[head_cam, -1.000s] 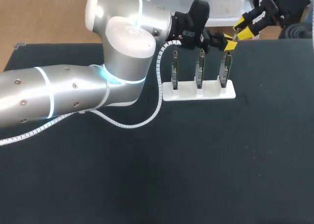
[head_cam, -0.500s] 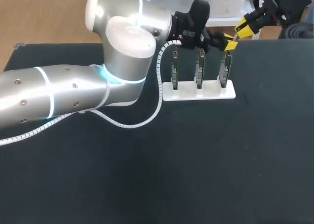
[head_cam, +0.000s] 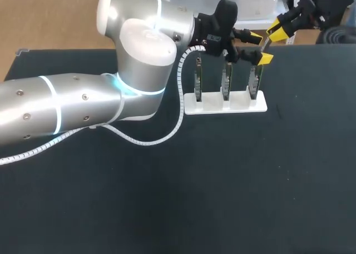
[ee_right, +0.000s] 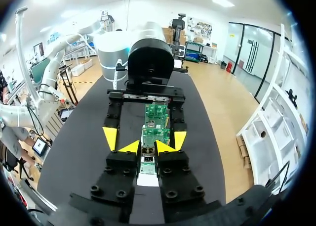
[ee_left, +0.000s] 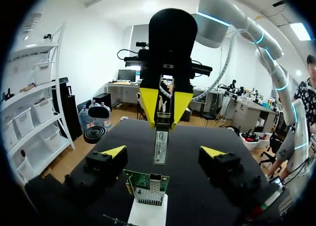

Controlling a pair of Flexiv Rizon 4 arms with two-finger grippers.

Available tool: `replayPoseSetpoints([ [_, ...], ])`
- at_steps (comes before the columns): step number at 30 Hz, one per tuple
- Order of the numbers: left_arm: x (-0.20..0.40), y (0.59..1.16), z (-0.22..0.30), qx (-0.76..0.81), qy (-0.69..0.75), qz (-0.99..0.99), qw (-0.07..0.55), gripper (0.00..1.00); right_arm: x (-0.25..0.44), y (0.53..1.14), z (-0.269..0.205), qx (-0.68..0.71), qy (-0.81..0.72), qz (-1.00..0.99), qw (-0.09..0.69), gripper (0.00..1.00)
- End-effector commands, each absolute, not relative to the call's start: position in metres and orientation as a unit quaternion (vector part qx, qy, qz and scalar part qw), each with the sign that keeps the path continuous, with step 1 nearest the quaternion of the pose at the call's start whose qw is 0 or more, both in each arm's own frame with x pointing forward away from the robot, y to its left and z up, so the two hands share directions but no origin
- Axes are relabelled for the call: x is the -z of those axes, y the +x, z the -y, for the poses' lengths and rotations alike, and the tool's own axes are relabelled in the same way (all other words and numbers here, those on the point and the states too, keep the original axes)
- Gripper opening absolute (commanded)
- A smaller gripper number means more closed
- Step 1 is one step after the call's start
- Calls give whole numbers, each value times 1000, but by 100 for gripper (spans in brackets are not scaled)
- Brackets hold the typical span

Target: Pick up the optical module with the left hand, and insert it into the network port with the right hand.

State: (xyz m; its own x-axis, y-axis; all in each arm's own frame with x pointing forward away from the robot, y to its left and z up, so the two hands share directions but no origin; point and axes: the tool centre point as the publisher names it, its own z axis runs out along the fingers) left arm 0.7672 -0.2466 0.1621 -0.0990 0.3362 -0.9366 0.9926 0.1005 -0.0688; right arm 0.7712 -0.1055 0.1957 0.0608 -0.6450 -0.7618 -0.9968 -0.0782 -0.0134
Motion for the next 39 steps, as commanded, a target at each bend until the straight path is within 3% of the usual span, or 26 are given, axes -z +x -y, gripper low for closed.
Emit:
replayPoseSetpoints([
  [1,-167,768,248,404,545,-617,398,100,-194,769,106,-303,-666,-615,292,0],
  [39,-166,771,216,325,602,-638,353,100,-193,776,107,-305,-665,-615,295,0],
])
